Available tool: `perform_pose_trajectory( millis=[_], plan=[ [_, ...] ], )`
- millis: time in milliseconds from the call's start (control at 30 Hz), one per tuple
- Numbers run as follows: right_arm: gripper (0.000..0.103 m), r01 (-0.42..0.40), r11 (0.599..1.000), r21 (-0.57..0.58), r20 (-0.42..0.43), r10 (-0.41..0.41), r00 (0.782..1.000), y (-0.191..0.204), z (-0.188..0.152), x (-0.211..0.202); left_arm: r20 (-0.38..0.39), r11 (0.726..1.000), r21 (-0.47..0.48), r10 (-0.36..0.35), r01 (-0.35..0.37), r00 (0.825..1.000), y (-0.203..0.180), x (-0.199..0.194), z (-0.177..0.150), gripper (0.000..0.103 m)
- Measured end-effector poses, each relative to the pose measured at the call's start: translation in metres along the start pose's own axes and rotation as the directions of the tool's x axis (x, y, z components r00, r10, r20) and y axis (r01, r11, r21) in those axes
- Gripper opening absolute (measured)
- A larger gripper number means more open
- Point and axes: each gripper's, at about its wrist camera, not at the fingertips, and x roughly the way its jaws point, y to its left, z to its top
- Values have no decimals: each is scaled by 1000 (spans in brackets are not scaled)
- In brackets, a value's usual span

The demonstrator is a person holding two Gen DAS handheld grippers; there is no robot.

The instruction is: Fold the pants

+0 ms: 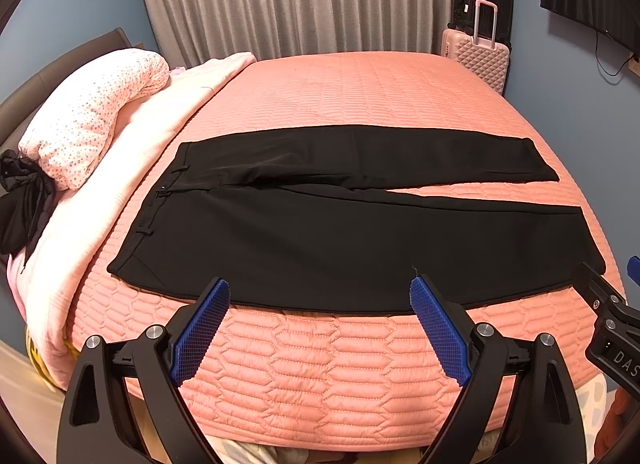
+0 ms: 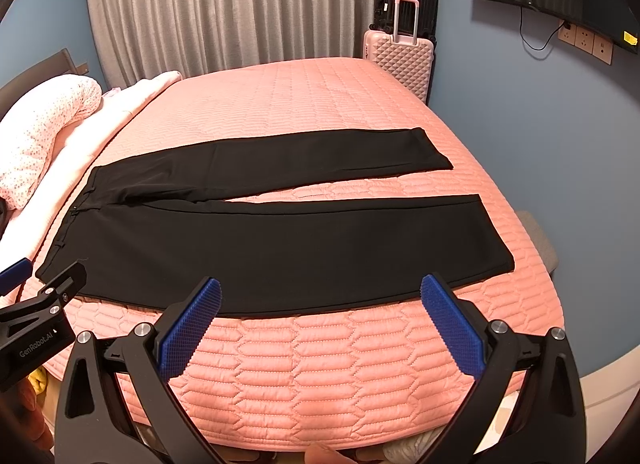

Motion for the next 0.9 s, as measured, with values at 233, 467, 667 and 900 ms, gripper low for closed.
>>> perform_pose_trajectory(
  millis=[233,467,667,900],
  plan=[
    [98,-4,1000,2,0,4,1000,-1,-1,0,0,1000,0,2,-2,1000,-1,1,-1,90],
    [98,-4,1000,3,-2,4,1000,-2,0,0,0,1000,1,4,-4,1000,-1,0,-1,90],
    [98,-6,1000,2,-4,6,1000,-2,-1,0,0,1000,1,5,-5,1000,-1,0,-1,90],
    [98,-9,1000,3,-5,9,1000,-2,-1,1,0,1000,1,4,-4,1000,-1,0,-1,90]
  ],
)
